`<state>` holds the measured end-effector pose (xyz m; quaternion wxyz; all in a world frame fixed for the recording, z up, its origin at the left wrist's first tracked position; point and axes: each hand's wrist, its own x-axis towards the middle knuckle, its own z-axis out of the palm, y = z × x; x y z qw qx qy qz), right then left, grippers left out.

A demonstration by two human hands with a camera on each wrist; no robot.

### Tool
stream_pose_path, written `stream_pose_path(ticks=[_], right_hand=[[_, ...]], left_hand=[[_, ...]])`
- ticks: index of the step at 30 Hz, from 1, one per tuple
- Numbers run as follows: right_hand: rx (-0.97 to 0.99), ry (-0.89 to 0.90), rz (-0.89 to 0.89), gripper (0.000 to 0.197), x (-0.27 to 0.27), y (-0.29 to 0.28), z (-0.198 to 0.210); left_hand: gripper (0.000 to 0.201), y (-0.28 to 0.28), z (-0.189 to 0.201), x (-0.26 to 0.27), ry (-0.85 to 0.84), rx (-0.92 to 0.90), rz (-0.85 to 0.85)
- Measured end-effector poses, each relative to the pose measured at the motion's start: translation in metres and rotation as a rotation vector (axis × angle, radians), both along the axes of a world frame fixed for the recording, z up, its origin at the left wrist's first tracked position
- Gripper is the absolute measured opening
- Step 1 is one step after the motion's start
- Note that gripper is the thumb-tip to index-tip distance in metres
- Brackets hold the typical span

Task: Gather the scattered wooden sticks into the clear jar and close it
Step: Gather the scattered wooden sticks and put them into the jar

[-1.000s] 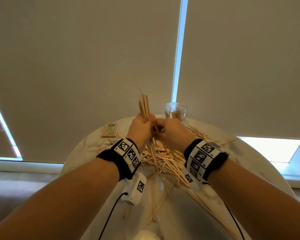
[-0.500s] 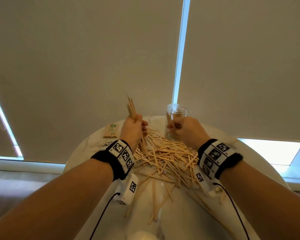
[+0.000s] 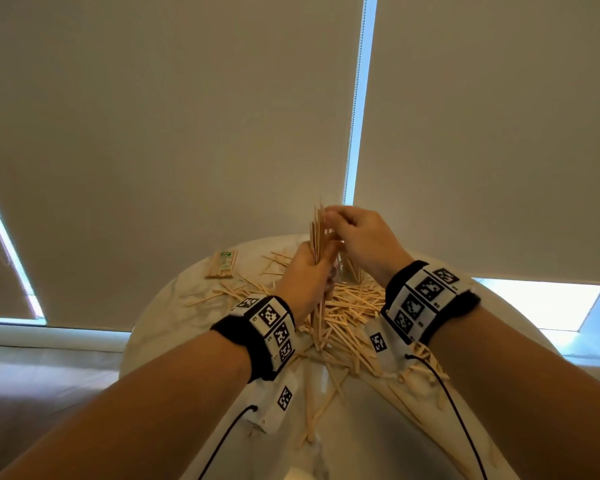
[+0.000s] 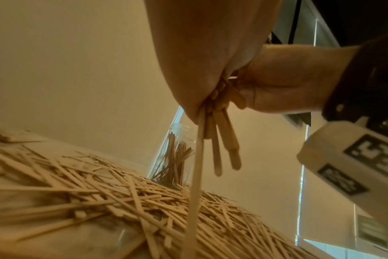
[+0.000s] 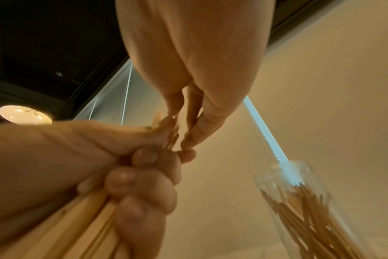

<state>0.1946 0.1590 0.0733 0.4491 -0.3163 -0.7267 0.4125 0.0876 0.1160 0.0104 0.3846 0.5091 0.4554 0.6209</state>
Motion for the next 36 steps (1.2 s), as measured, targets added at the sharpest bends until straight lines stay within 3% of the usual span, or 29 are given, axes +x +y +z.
stream_pose_path(ticks=[3, 5, 7, 10, 13, 16, 18, 20, 23, 24, 26, 28, 30, 33, 36], right_hand=[[0.131, -0.074, -0.140, 0.045, 0.001, -0.002, 0.013], [0.189, -0.270, -0.141, 0.038, 0.003, -0.002, 0.019], [0.217, -0.457, -0.111, 0.044, 0.002, -0.003, 0.020], [0.290, -0.446, -0.186, 0.045, 0.005, -0.005, 0.019], [0.214, -0.566, -0.060, 0.043, 0.007, -0.009, 0.016], [0.135, -0.429, -0.023, 0.051, 0.010, -0.010, 0.007], [0.031, -0.347, -0.029, 0.060, 0.015, -0.011, -0.002], [-0.034, -0.430, 0.002, 0.078, 0.021, -0.014, -0.016], [-0.139, -0.691, 0.199, 0.109, 0.026, -0.026, -0.032], [-0.220, -0.687, 0.289, 0.103, 0.025, -0.030, -0.036], [-0.359, -0.552, 0.406, 0.069, 0.018, -0.038, -0.039], [-0.324, -0.484, 0.395, 0.037, 0.012, -0.044, -0.037], [-0.320, -0.448, 0.340, 0.017, 0.010, -0.045, -0.037], [-0.351, -0.421, 0.279, 0.006, 0.011, -0.040, -0.037], [-0.370, -0.411, 0.282, 0.013, 0.014, -0.042, -0.037]], left_hand=[[0.027, -0.005, -0.003, 0.003, 0.128, -0.015, -0.059], [0.021, -0.009, -0.002, 0.007, 0.174, -0.021, -0.074], [0.014, -0.009, 0.000, 0.009, 0.171, -0.033, -0.065], [0.017, -0.008, 0.003, 0.009, 0.154, -0.047, -0.076], [0.019, -0.009, 0.001, 0.009, 0.169, -0.056, -0.110], [0.017, -0.009, 0.004, 0.005, 0.060, -0.045, -0.051], [0.017, -0.005, 0.009, -0.004, -0.101, -0.033, 0.052], [0.017, -0.002, 0.016, -0.017, -0.243, -0.003, 0.157], [0.020, -0.002, 0.023, -0.026, -0.265, 0.057, 0.211], [0.020, -0.004, 0.024, -0.024, -0.259, 0.075, 0.204], [0.026, -0.004, 0.022, -0.019, -0.227, 0.092, 0.208], [0.034, -0.004, 0.022, -0.014, -0.193, 0.083, 0.220], [0.031, -0.001, 0.024, -0.012, -0.264, 0.042, 0.213], [0.015, -0.002, 0.028, -0.009, -0.435, -0.033, 0.146], [0.008, -0.004, 0.024, -0.011, -0.419, -0.027, 0.117]])
